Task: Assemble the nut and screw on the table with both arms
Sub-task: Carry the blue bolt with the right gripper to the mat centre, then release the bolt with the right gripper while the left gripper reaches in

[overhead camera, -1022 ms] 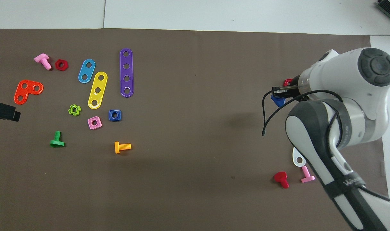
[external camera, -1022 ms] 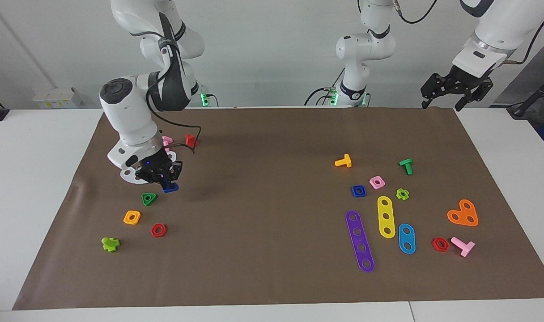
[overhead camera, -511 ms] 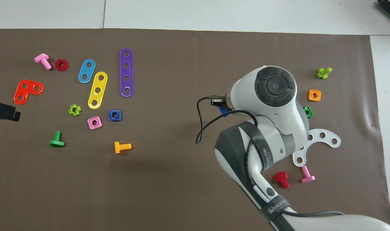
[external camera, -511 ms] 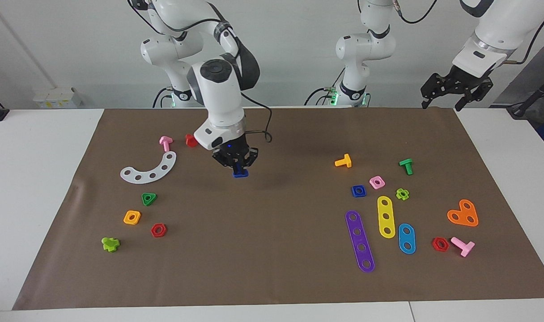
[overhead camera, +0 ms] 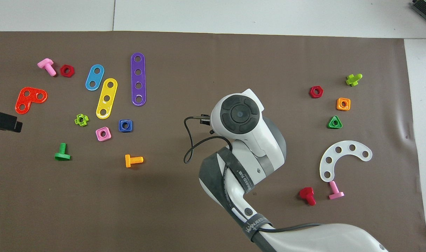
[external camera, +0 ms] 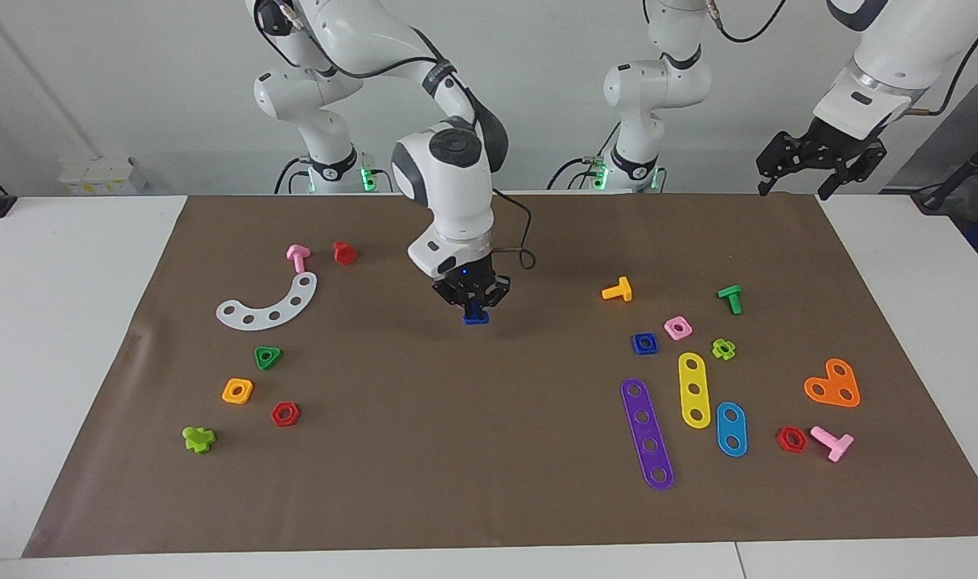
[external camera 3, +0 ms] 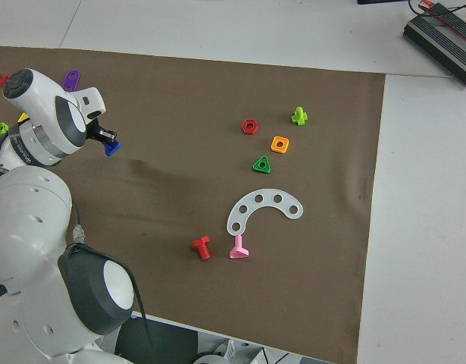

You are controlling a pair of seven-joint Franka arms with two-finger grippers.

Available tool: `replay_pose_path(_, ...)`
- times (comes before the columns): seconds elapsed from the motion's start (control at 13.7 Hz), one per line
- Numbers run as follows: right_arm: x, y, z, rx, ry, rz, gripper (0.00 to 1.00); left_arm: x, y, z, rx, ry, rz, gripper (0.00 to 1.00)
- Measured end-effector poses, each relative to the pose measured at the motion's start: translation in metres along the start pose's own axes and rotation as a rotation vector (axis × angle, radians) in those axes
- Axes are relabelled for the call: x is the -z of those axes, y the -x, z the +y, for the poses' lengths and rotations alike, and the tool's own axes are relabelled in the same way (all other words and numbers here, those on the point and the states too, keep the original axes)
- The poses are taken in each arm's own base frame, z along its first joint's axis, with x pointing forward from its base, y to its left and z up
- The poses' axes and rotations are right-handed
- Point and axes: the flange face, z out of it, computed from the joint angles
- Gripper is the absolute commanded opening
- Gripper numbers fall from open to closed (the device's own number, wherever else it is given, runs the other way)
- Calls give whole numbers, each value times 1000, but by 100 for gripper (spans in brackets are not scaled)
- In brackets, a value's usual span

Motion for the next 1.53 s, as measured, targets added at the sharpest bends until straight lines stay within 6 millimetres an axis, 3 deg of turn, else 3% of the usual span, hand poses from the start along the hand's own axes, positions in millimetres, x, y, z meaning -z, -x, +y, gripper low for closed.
replay_pose_path(0.15,-18,1,-1,4,16,-6,0,0,0,0,0,0,0,100)
replay_pose_path(0.88,-42,12,1,15,3,0,0,0,0,0,0,0,0,100)
replay_pose_path(1.02,-46,15,2,17,7,-5,99,0,0,0,0,0,0,100)
replay_pose_path(1.39,-45,18,-1,12,1,-1,100,0,0,0,0,0,0,100)
replay_pose_path(1.53,-36,16,-2,10,-9,9,100,0,0,-1,2,0,0,100)
